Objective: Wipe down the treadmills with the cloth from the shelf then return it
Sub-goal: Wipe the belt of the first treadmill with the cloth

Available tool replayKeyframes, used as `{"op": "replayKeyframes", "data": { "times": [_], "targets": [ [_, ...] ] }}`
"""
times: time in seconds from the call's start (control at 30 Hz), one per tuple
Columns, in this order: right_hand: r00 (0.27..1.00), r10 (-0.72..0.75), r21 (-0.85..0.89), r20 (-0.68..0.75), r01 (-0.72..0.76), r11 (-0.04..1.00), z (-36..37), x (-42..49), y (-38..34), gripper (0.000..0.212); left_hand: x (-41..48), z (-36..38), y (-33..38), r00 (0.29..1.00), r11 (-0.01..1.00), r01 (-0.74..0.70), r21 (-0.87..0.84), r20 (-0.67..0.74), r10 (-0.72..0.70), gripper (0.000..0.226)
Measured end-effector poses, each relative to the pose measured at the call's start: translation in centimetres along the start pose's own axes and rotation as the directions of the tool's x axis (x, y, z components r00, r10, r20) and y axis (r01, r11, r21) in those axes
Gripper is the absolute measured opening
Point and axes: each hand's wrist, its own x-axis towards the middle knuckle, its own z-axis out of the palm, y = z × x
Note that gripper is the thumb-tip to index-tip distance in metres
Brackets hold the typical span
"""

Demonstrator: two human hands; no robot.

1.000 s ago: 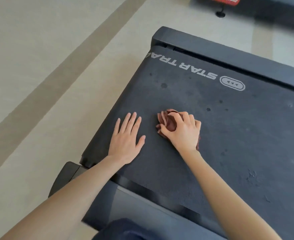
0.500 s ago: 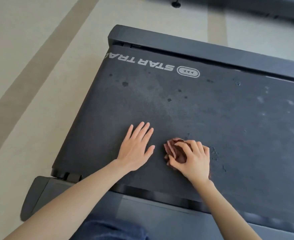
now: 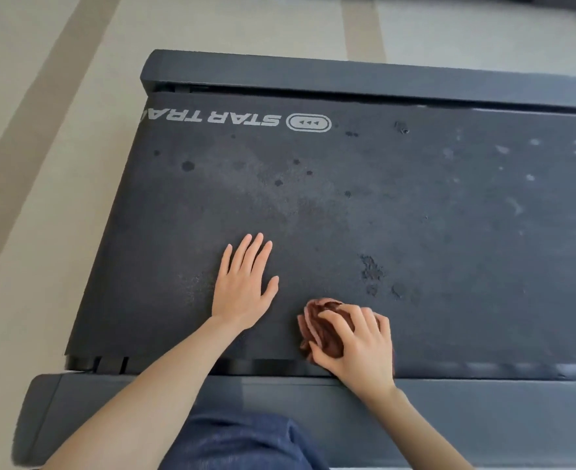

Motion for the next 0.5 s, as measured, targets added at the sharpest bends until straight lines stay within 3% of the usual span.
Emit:
{"op": "replayKeyframes", "data": {
  "times": [0.13,0.27,0.4,0.5],
  "targets": [
    [0.999,-0.050,-0.031,-0.015,0.049,0.998,-0.6,3.2,4.0,0.038,0.1,-0.1,0.1,1.000,1.000,0.005,-0.011,0.000,-0.005,0.064],
    [0.984,0.175,-0.064,-0.044,-0.177,0.982,-0.1,9.4,6.6,0.043,0.1,0.4,0.0,0.999,1.000,-0.006,-0.007,-0.043,0.006,0.064],
    [0.909,0.416,-0.070,-0.008,-0.415,0.907,0.4,11.6,6.0,0.047,0.1,0.6,-0.2,0.997,1.000,-0.028,-0.012,-0.071,0.027,0.065],
    [0.942,0.333,-0.009,-0.046,-0.334,0.943,0.0,5.3,2.6,0.044,-0.4,0.5,-0.3,0.993,0.996,-0.083,-0.027,-0.088,0.081,0.065]
  ]
}}
